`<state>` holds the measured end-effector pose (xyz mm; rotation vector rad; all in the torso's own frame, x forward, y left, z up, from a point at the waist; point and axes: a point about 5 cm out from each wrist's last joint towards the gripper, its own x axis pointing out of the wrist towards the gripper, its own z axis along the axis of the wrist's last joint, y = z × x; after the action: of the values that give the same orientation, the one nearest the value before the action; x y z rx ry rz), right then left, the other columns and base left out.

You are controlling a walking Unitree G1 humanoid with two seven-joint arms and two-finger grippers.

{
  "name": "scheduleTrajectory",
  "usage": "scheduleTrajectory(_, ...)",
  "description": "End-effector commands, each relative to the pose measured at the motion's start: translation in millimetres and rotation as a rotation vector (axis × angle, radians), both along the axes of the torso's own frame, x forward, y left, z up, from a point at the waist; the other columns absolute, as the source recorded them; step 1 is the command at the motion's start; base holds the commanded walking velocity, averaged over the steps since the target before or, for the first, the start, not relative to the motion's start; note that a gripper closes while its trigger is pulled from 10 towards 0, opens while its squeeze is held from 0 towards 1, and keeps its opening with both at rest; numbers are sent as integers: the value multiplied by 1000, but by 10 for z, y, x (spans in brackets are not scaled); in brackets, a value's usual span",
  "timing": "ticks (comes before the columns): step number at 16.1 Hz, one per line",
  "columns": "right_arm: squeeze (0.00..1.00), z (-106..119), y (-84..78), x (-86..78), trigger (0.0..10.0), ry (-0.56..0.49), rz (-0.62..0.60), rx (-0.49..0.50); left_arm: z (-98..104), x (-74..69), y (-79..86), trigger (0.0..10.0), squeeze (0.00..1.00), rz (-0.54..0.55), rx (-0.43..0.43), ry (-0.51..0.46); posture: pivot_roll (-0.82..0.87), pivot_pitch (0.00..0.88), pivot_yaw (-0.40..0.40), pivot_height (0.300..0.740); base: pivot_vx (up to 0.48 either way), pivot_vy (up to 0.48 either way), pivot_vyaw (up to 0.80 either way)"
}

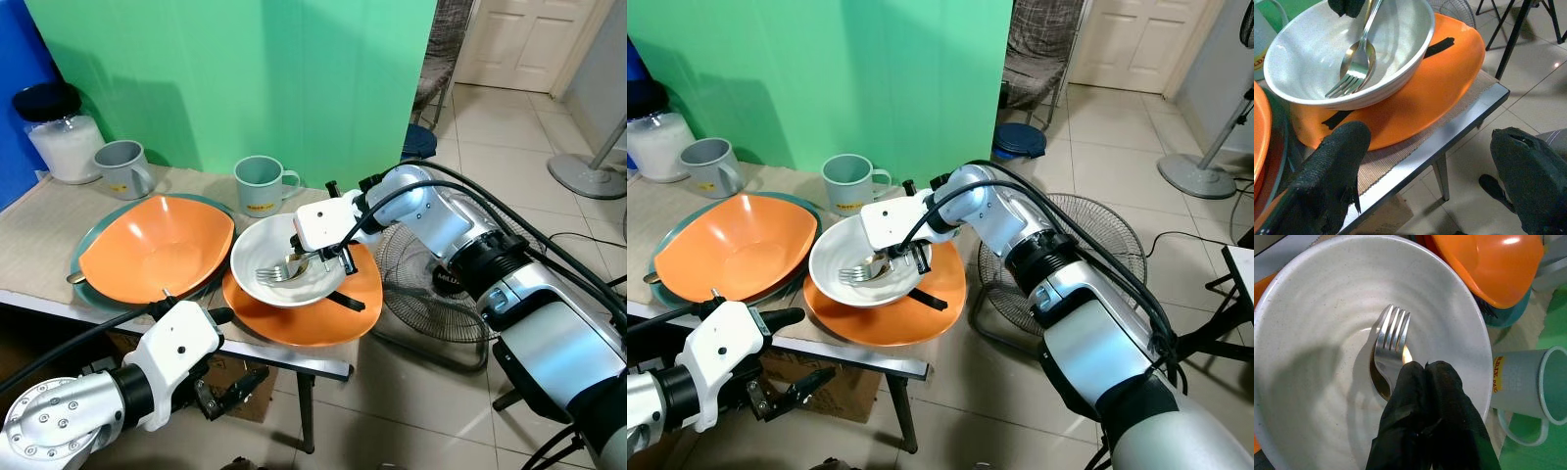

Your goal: Setting the table

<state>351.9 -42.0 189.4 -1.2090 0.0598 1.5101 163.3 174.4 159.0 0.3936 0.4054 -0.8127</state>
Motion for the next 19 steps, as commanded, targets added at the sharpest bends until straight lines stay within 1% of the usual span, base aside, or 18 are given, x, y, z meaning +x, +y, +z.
scheduleTrajectory(1, 482, 94, 5, 37, 10000, -28, -15, 10, 14, 3, -24, 10000, 0, -12, 3, -13, -40, 0, -1, 740, 0, 0, 0)
scheduleTrajectory(2, 1000, 63, -7, 37, 10000, -24, -16, -15, 9, 7, -32, 10000, 0, -14, 2, -12, -40, 0, -2, 740, 0, 0, 0)
scheduleTrajectory(3, 1000, 46, -22, 34, 10000, -22, -15, -36, 9, 11, -36, 10000, 0, -16, 0, -13, -39, 0, -3, 740, 0, 0, 0)
scheduleTrajectory(6, 1000, 34, -40, 26, 10000, -14, -16, -59, 8, 15, -36, 10000, 0, -14, -2, -13, -40, 0, -3, 740, 0, 0, 0)
scheduleTrajectory(9, 1000, -63, -71, 36, 10000, -22, -41, -94, 14, 25, -26, 10000, 0, -10, -3, -17, -42, 0, 2, 740, 0, 0, 0)
scheduleTrajectory(11, 1000, -108, -39, 55, 10000, -42, -78, -76, 19, 30, -24, 10000, 0, -12, -3, -19, -44, 0, 3, 740, 0, 0, 0)
scheduleTrajectory(12, 0, -132, -4, 65, 10000, -48, -97, -70, 24, 38, -25, 10000, 0, -14, -2, -21, -44, 0, 6, 740, 0, 0, 0)
scheduleTrajectory(14, 0, -166, 27, 71, 10000, -54, -114, -79, 31, 47, -30, 10000, 0, -18, -4, -25, -44, 0, 6, 740, 0, 0, 0)
scheduleTrajectory(15, 0, -191, 27, 67, 10000, -60, -105, -105, 38, 45, -37, 10000, 0, -21, -7, -26, -41, 0, 8, 740, 0, 0, 0)
scheduleTrajectory(16, 0, -210, 22, 52, 8784, -48, -89, -123, 40, 36, -38, 10000, 0, -25, -9, -23, -40, 0, 10, 740, 0, 0, 0)
scheduleTrajectory(18, 0, -217, 9, 43, 8039, -40, -76, -143, 40, 32, -34, 10000, 0, -28, -8, -21, -39, 0, 12, 740, 0, 0, 0)
scheduleTrajectory(19, 0, -223, -4, 43, 8235, -40, -72, -157, 42, 34, -32, 10000, 0, -30, -7, -20, -39, 0, 14, 740, 0, 0, 0)
